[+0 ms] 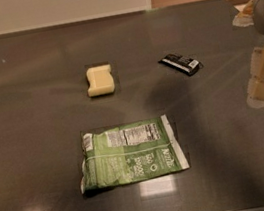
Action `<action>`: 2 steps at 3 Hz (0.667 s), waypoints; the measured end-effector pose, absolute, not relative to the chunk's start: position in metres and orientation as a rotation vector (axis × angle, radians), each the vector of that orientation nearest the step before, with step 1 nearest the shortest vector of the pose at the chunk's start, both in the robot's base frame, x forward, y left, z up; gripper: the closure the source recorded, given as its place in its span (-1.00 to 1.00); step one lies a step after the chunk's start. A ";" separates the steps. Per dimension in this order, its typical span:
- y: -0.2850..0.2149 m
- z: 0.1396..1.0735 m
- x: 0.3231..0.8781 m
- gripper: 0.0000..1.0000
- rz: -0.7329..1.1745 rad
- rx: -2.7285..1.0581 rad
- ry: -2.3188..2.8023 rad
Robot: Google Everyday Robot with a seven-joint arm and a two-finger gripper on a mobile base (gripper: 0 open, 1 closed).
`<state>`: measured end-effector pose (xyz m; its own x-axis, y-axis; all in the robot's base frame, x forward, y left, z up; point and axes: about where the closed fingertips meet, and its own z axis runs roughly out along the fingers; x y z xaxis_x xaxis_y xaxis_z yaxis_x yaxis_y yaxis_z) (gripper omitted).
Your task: Pick green jalapeno chip bag
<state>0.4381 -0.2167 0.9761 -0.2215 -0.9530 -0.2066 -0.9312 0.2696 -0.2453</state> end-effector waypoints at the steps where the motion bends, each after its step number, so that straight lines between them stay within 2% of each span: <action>1: -0.216 0.978 0.439 -1.00 -0.106 -1.718 2.231; 2: -0.195 0.967 0.437 -1.00 -0.045 -1.776 2.194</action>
Offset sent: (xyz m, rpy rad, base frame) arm -0.0031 0.0499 -0.0294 0.0562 0.0843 0.1304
